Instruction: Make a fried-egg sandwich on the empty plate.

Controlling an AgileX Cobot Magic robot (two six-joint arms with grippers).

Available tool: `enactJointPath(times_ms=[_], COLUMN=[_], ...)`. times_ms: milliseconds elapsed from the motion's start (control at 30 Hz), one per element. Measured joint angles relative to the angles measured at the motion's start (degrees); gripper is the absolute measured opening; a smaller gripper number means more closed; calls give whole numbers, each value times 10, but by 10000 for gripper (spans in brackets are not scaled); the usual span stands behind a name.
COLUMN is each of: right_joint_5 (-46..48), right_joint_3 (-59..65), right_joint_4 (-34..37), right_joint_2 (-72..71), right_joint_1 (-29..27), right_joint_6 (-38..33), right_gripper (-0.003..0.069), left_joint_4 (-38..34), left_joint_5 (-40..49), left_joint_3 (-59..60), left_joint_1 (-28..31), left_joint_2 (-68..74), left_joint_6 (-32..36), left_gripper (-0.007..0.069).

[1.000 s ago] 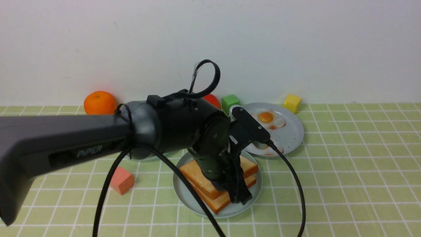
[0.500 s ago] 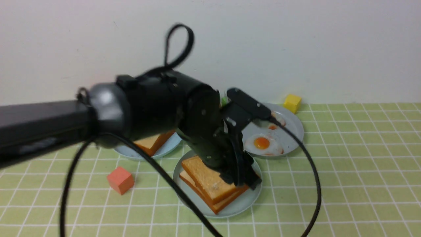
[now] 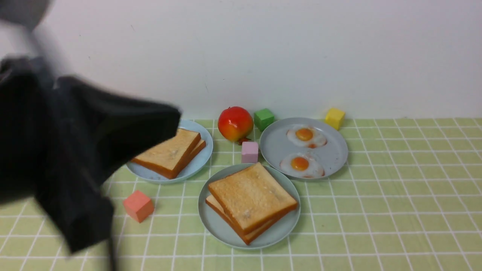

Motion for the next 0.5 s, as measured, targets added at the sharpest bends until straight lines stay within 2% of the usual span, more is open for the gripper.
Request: enactJointPath(times_ms=[233,433,500], right_joint_5=[0,-72,-144], right_joint_3=[119,195,246], right_joint_4=[-30,-31,-31], right_joint_2=[-109,-162,-176], right_joint_1=[0,0,0], right_joint_6=[91,117,121], right_gripper=[2,2,3], left_joint_4=[-29,-46,-51], left_joint_5=[-205,-259,-264], left_joint_3=[270,350,371], left_joint_1=[0,0,0], left_joint_2=[-208,-280,-290], left_joint_6=[0,0,0], left_gripper=[-13,-13,-13])
